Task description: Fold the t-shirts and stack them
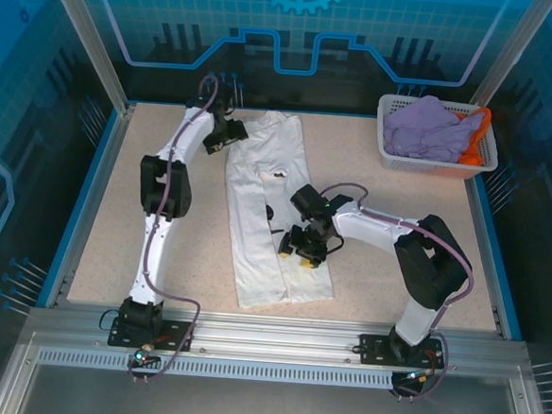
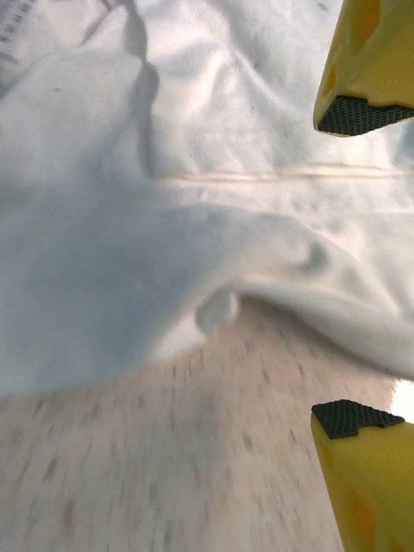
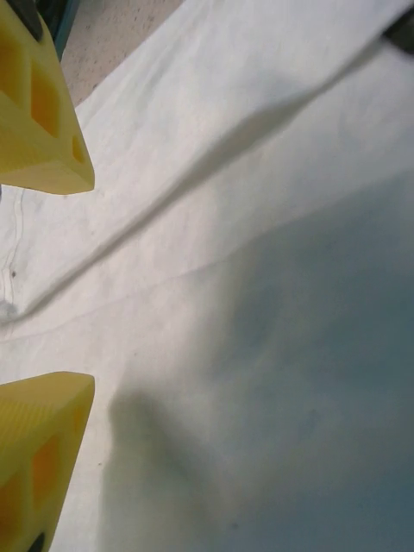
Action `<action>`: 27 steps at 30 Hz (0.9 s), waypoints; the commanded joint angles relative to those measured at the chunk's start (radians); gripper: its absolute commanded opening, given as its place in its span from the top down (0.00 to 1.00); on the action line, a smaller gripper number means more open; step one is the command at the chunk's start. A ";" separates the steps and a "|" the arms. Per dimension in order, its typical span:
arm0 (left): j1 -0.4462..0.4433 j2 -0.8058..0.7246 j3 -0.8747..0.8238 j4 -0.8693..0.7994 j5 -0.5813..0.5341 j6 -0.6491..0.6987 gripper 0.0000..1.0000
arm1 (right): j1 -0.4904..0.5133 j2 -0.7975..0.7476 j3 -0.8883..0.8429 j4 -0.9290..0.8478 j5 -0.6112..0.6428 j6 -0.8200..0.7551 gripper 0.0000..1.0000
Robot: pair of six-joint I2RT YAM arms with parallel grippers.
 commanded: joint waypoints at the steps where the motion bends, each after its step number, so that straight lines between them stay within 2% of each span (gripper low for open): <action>1: 0.003 -0.134 -0.022 -0.051 -0.085 0.091 0.25 | 0.003 -0.053 0.028 -0.082 0.064 -0.030 0.43; 4: -0.037 -0.123 -0.019 -0.073 -0.122 0.131 0.37 | 0.029 -0.060 0.047 -0.044 0.041 -0.065 0.49; 7: -0.068 -0.064 0.003 -0.070 -0.058 0.128 0.46 | 0.057 -0.026 0.067 0.069 -0.049 -0.104 0.58; 10: -0.086 0.022 0.063 -0.073 -0.027 0.124 0.56 | 0.067 0.036 0.075 0.217 -0.164 -0.074 0.68; 12: -0.085 0.069 0.091 -0.065 -0.030 0.129 0.59 | 0.079 0.091 0.131 0.218 -0.185 -0.078 0.71; 16: -0.079 0.137 0.103 -0.020 -0.081 0.171 0.60 | 0.125 0.234 0.299 0.136 -0.199 -0.104 0.73; 22: -0.041 0.227 0.195 -0.029 -0.089 0.191 0.59 | 0.192 0.394 0.409 0.151 -0.238 -0.003 0.77; 27: 0.004 0.228 0.211 -0.004 -0.059 0.166 0.53 | 0.234 0.537 0.569 0.137 -0.279 0.058 0.78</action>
